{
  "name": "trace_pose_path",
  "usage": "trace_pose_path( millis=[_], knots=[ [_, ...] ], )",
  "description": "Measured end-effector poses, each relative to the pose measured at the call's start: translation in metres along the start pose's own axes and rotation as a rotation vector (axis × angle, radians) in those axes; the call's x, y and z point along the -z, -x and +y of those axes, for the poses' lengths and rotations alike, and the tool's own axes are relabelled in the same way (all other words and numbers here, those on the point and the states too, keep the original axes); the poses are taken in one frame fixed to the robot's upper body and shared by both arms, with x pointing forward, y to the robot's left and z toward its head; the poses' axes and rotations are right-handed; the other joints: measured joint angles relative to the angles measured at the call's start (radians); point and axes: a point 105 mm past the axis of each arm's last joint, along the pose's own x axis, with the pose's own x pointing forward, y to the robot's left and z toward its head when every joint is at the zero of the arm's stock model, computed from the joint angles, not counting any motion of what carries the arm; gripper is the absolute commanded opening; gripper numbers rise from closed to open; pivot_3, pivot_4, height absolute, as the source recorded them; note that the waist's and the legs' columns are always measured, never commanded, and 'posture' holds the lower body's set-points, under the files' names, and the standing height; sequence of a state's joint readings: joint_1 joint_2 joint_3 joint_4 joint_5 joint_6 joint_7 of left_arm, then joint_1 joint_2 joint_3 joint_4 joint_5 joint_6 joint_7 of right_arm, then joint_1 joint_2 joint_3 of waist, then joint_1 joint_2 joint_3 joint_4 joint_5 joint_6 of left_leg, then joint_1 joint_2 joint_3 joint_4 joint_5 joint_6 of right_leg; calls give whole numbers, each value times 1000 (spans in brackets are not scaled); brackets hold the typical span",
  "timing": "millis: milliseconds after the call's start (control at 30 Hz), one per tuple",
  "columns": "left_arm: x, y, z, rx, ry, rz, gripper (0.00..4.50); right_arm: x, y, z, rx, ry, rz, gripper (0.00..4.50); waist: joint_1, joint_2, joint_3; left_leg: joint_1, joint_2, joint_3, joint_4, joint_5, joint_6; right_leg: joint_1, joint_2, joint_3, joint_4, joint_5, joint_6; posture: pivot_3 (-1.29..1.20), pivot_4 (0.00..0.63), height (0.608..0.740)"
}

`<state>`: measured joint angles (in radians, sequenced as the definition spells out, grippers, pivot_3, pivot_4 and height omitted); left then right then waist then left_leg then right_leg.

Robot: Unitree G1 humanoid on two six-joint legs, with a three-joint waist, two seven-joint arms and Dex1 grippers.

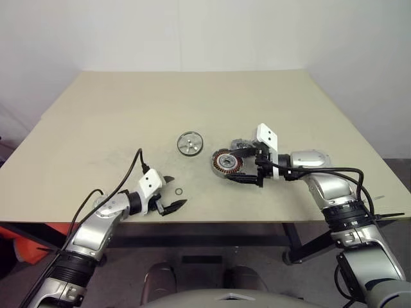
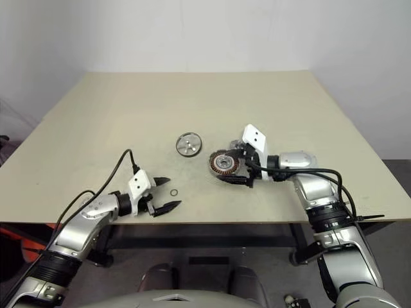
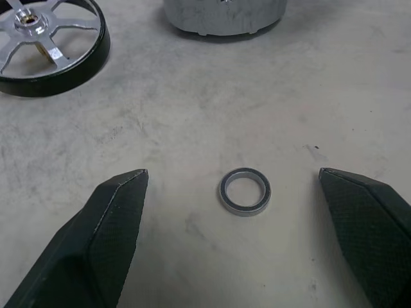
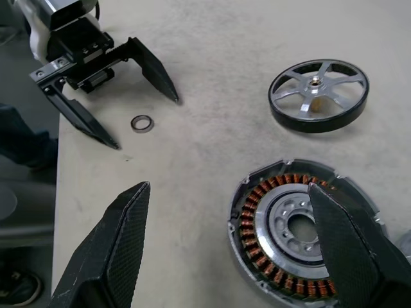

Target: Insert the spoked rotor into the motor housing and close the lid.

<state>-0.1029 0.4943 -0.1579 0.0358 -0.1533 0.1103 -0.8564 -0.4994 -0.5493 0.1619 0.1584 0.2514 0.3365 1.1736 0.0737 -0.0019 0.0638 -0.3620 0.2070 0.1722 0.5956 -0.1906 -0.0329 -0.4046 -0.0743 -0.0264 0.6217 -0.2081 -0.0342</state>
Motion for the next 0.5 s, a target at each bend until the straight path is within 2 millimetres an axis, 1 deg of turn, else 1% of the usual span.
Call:
trace_pose_path(
  millis=[67,133,200,333,500],
  knots=[
    [1,0,0,-4,-13,-7,4500,-1,0,-1,2,1,-1,4411,0,0,0,1,0,0,0,0,0,1,0,0,0,0,0,0,0,740],
    [2,1,0,-9,-17,-11,4099,-1,0,-1,4,3,1,4432,0,1,0,2,0,0,0,0,0,2,0,0,0,-2,3,0,0,740],
    [3,0,-2,-4,-17,-15,3633,-1,0,-2,8,6,4,4432,-1,1,-1,4,0,0,0,0,0,3,0,0,1,-3,6,0,0,740],
    [5,-1,-4,-1,-10,-19,2287,-1,0,-6,25,6,11,4432,-1,1,-1,7,0,0,0,0,0,4,0,0,1,-4,7,0,0,740],
    [7,-1,-2,-21,1,-12,2287,-1,0,-7,31,10,9,4432,-3,1,-1,12,0,0,-1,0,0,6,0,0,1,-4,7,0,0,740]
  ],
)
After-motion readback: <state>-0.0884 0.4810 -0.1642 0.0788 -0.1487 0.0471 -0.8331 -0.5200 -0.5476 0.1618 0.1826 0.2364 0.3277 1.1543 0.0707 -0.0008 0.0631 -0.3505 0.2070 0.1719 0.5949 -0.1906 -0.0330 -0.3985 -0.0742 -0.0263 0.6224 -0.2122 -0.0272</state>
